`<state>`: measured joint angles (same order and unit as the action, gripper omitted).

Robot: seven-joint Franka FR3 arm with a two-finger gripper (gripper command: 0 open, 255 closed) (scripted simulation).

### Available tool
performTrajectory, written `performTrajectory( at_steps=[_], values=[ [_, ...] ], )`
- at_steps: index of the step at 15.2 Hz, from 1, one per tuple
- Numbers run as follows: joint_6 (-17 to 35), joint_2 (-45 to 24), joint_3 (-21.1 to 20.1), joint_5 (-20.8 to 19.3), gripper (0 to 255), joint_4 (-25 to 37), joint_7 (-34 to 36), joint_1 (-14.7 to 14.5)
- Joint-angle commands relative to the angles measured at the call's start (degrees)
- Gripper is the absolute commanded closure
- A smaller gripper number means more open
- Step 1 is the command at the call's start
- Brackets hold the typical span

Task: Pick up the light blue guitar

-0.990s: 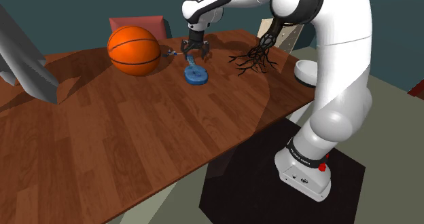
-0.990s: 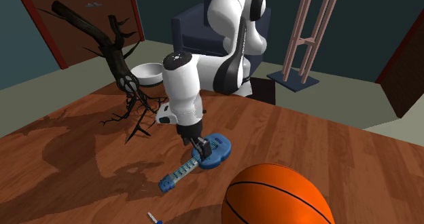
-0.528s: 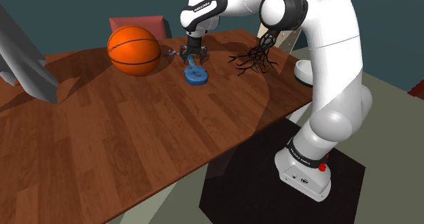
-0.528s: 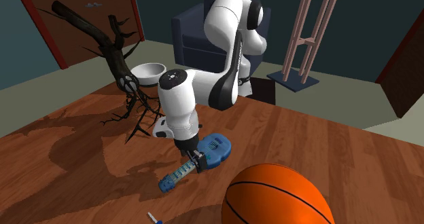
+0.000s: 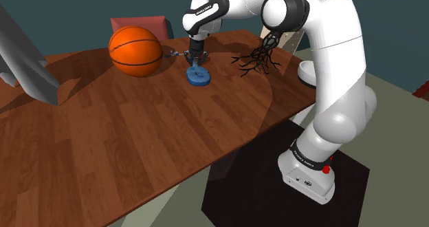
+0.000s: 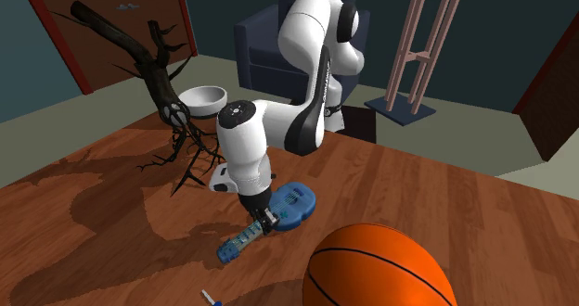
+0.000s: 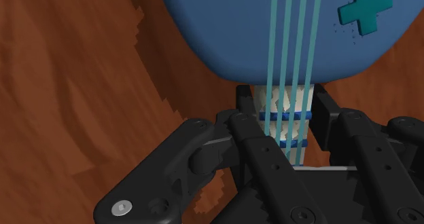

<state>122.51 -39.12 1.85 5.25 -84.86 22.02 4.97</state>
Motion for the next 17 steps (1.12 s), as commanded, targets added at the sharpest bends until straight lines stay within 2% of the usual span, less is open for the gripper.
performTrajectory(
  at_steps=[1, 5, 17],
  values=[
    [0.0, 0.0, 0.0, 0.0, 255, 0.0, 0.0, 0.0],
    [0.0, -0.1, 0.0, 0.0, 255, 0.0, 0.0, 0.0],
    [-6.8, 4.1, 0.2, -0.3, 255, 2.6, 0.5, 0.0]
  ],
)
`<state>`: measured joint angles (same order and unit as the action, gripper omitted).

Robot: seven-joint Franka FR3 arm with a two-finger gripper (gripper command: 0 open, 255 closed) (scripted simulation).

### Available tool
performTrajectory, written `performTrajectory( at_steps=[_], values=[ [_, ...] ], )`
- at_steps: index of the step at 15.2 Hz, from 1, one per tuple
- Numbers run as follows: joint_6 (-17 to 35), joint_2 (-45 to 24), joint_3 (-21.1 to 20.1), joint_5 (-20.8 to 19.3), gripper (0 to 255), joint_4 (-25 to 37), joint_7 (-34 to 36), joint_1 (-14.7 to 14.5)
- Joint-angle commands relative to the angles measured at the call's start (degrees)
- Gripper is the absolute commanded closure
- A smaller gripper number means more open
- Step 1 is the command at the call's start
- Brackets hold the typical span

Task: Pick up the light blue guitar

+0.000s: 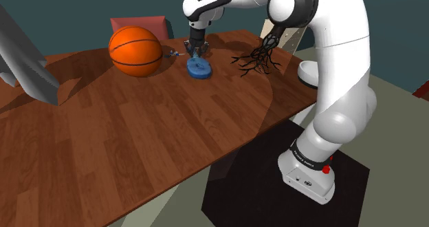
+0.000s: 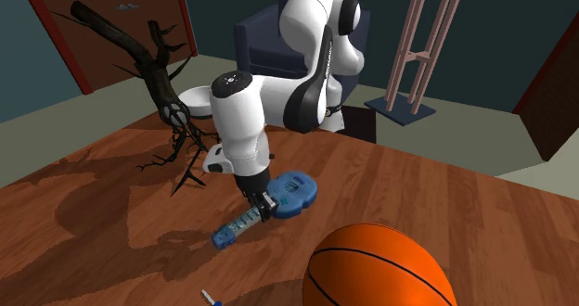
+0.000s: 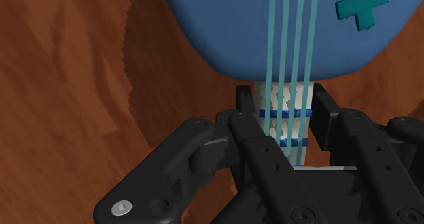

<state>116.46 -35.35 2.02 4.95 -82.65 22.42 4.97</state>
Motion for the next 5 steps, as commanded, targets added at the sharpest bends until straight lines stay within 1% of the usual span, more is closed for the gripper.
performTrajectory(
  at_steps=[1, 3, 5],
  values=[
    [-1.4, 0.7, 0.0, -0.1, 255, 0.7, 0.1, 0.0],
    [-2.6, 1.2, 0.0, -0.1, 255, 1.4, 0.2, 0.0],
    [-2.7, 1.2, 0.0, -0.1, 255, 1.5, 0.2, 0.0]
  ],
)
